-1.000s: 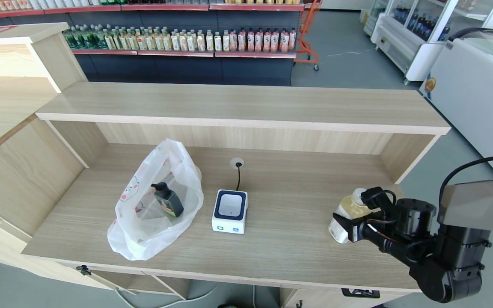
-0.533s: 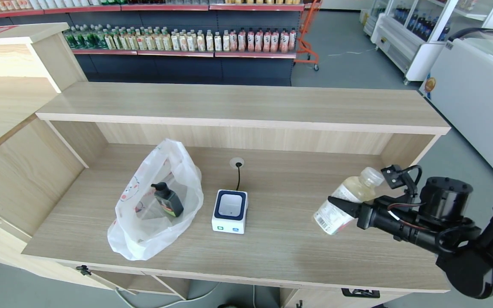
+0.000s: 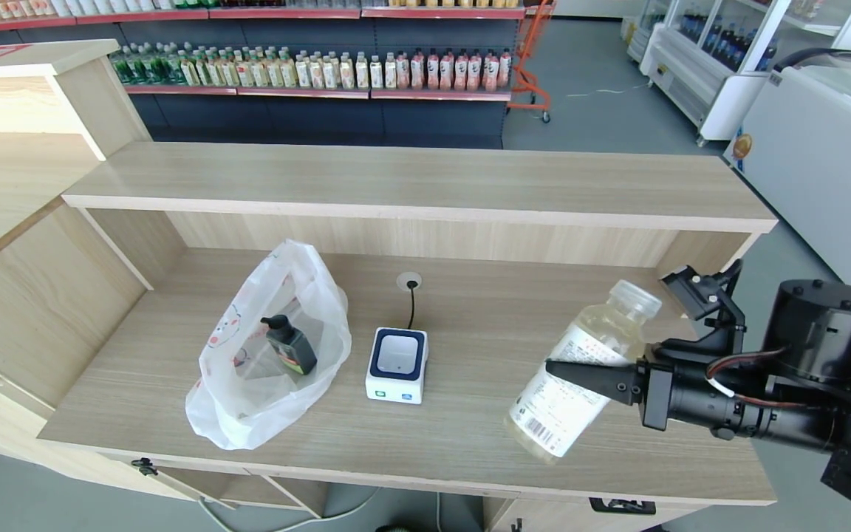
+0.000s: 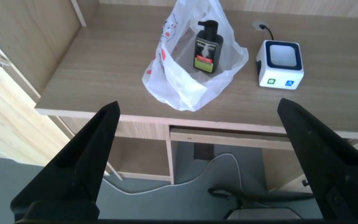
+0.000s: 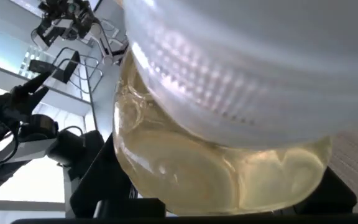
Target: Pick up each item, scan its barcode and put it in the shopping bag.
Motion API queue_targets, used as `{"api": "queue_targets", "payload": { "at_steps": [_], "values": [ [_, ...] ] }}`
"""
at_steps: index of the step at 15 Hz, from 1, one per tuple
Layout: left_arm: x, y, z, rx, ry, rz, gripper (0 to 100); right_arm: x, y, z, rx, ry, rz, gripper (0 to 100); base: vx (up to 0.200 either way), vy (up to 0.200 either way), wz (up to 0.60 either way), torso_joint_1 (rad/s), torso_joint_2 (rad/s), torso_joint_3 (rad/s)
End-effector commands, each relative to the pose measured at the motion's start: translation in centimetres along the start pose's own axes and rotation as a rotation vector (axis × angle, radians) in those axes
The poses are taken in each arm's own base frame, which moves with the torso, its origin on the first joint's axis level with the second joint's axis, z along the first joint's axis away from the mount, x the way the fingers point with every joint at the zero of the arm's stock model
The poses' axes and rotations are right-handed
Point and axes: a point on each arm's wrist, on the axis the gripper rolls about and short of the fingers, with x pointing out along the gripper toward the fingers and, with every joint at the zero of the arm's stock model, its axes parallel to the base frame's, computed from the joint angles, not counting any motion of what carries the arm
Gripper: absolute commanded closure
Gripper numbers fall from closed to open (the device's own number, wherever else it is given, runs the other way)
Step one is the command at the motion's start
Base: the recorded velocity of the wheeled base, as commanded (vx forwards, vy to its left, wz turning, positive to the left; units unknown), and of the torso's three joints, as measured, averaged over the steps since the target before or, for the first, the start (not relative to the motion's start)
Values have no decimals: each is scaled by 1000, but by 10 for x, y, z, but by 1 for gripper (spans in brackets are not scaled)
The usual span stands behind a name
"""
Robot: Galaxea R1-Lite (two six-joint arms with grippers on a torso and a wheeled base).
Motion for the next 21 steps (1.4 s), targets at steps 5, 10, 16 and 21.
{"api": "queue_targets", "payload": {
  "at_steps": [5, 10, 16, 21],
  "values": [
    [0, 0, 0, 0, -1, 0, 0, 2, 43, 7, -9, -3, 136, 100, 0, 0, 0, 0, 0, 0],
    [0, 0, 0, 0, -1, 0, 0, 6, 54, 5, 17, 54, 166, 100, 0, 0, 0, 0, 0, 0],
    [0, 0, 0, 0, -1, 0, 0, 6, 54, 6, 24, 63, 163, 100, 0, 0, 0, 0, 0, 0],
    [0, 0, 0, 0, -1, 0, 0, 4, 55, 6, 23, 62, 162, 100, 0, 0, 0, 0, 0, 0]
  ]
}}
